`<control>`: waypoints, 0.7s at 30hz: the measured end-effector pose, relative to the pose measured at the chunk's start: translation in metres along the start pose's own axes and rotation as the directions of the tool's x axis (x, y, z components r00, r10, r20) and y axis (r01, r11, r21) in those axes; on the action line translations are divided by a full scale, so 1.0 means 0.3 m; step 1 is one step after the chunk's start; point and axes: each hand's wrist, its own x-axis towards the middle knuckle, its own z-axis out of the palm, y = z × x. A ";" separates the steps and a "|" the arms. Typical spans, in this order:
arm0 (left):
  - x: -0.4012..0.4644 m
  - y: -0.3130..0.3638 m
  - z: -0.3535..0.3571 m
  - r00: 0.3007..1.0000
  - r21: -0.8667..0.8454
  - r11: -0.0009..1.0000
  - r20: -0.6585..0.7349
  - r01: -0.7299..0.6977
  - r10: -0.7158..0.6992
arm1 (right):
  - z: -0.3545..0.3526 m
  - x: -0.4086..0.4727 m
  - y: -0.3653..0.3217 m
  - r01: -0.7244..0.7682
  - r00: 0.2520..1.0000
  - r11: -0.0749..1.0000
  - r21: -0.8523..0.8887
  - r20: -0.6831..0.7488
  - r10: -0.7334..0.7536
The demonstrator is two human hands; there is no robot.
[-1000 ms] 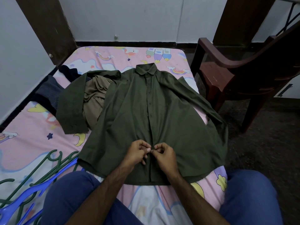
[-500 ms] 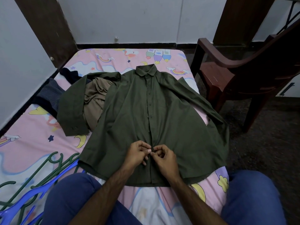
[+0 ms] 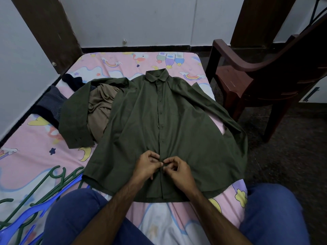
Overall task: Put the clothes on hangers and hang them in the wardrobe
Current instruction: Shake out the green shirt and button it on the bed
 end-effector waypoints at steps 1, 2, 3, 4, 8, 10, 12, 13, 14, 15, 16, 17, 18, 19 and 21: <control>-0.003 0.000 0.001 1.000 0.004 1.000 -0.013 -0.012 0.012 | 0.002 0.004 -0.001 -0.009 1.000 1.000 -0.003 -0.013 0.009; -0.005 0.000 0.001 1.000 0.003 1.000 -0.021 -0.022 0.022 | 0.004 0.007 -0.005 -0.020 0.999 1.000 -0.011 -0.027 0.019; -0.008 0.001 0.000 0.999 -0.004 1.000 -0.023 -0.031 0.031 | 0.007 0.009 -0.011 -0.029 0.999 0.999 -0.025 -0.046 0.028; -0.009 0.001 -0.001 0.999 -0.017 0.999 -0.016 -0.038 0.038 | 0.010 0.011 -0.019 -0.038 0.997 0.998 -0.041 -0.067 0.035; -0.009 0.001 -0.011 0.998 -0.032 0.999 0.056 -0.040 0.042 | 0.020 0.027 -0.043 -0.091 0.989 0.989 -0.114 -0.124 0.076; -0.009 -0.001 -0.015 0.995 -0.011 0.999 0.089 -0.034 0.035 | 0.014 0.028 -0.053 -0.096 0.989 0.982 -0.161 -0.126 0.077; -0.018 0.000 -0.017 0.995 0.013 1.000 0.092 -0.027 0.026 | 0.001 0.027 -0.052 -0.086 0.995 0.981 -0.174 -0.071 0.075; -0.026 0.000 -0.019 0.996 0.074 0.995 0.071 -0.066 0.061 | -0.014 0.028 -0.050 -0.074 0.997 0.982 -0.173 -0.018 0.072; -0.036 -0.001 -0.023 0.989 0.203 0.968 0.054 -0.148 0.139 | -0.037 0.026 -0.047 -0.050 0.997 0.982 -0.180 0.048 0.059; -0.053 0.001 -0.031 0.966 0.381 0.888 0.084 -0.258 0.245 | -0.071 0.021 -0.047 -0.008 0.991 0.978 -0.207 0.131 0.035; -0.073 0.005 -0.039 0.927 0.539 0.756 0.171 -0.371 0.333 | -0.116 0.014 -0.044 0.058 0.973 0.964 -0.260 0.230 0.004; -0.100 0.012 -0.050 0.890 0.641 0.618 0.290 -0.454 0.352 | -0.168 -0.001 -0.045 0.150 0.943 0.923 -0.354 0.333 -0.026; -0.125 0.021 -0.062 0.865 0.709 0.497 0.395 -0.500 0.308 | -0.221 -0.019 -0.044 0.256 0.900 0.843 -0.472 0.434 -0.031; -0.148 0.027 -0.073 0.853 0.762 0.383 0.465 -0.522 0.236 | -0.276 -0.043 -0.040 0.360 0.862 0.717 -0.597 0.508 -0.011; -0.199 0.026 -0.082 0.837 0.819 0.172 0.530 -0.547 0.136 | -0.371 -0.092 -0.024 0.481 0.827 0.440 -0.758 0.559 0.058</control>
